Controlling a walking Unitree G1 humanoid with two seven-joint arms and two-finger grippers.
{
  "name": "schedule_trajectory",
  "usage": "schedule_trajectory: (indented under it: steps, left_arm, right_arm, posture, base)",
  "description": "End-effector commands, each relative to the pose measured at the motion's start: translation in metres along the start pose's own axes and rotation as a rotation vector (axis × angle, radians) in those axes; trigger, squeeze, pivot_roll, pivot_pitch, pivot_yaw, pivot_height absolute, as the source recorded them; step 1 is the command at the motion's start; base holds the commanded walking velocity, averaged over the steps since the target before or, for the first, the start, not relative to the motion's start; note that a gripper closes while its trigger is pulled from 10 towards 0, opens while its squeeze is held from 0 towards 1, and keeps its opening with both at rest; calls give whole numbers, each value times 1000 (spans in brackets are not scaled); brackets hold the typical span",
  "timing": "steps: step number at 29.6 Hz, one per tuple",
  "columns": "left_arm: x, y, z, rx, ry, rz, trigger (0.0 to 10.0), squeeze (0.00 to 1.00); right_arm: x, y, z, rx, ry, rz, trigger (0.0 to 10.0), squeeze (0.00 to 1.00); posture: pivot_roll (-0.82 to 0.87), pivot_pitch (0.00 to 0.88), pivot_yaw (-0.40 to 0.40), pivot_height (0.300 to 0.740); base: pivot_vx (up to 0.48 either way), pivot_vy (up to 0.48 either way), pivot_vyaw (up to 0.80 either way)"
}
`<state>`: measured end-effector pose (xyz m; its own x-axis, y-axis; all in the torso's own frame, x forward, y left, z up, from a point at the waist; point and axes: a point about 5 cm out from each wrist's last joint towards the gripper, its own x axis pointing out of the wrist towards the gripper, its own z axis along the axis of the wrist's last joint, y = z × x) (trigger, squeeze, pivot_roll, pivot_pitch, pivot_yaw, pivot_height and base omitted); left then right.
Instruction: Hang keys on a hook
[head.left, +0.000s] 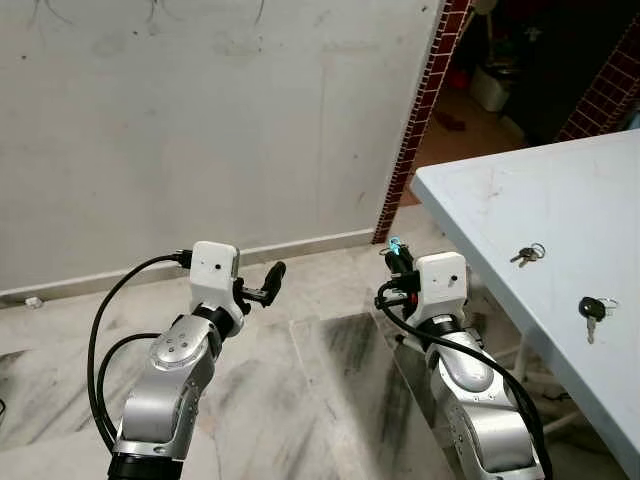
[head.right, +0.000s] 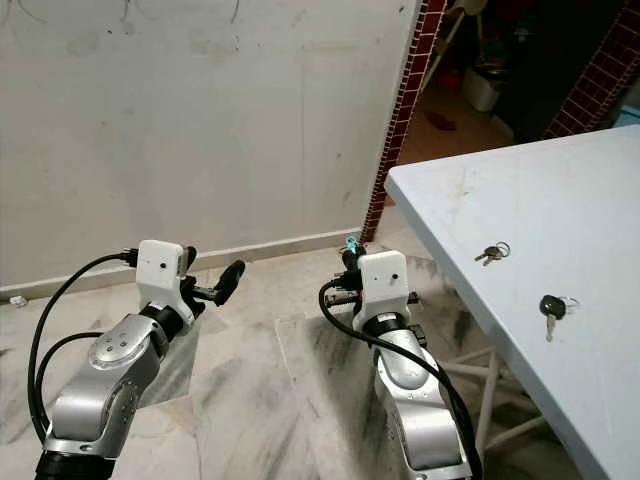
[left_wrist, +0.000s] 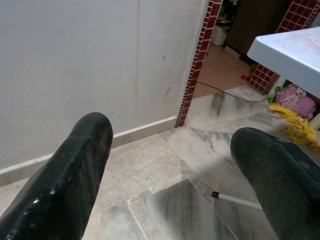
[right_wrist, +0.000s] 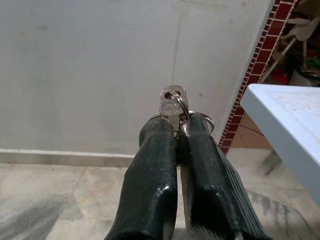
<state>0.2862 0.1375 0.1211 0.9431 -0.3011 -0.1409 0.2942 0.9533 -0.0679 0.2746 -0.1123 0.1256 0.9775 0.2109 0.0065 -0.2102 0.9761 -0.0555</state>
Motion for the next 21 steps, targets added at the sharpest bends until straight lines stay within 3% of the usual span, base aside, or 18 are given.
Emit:
schedule_trajectory:
  steps: [1,7,21]
  left_arm:
    - [0,-5,-1,-6,7,-24,10000,0]
    - [0,-6,-3,-11,13,-28,10000,0]
    - [0,-7,-3,-11,18,-37,10000,0]
  right_arm:
    - [1,0,0,-6,-5,8,10000,0]
    - [0,1,0,-9,-6,13,10000,0]
    - [0,3,-1,-3,-10,19,10000,0]
  posture:
    - [115,34,-66,740]
    - [114,35,-67,740]
    - [116,35,-67,740]
  base:
    - [341,0,0]
    - [347,0,71]
    - [344,0,583]
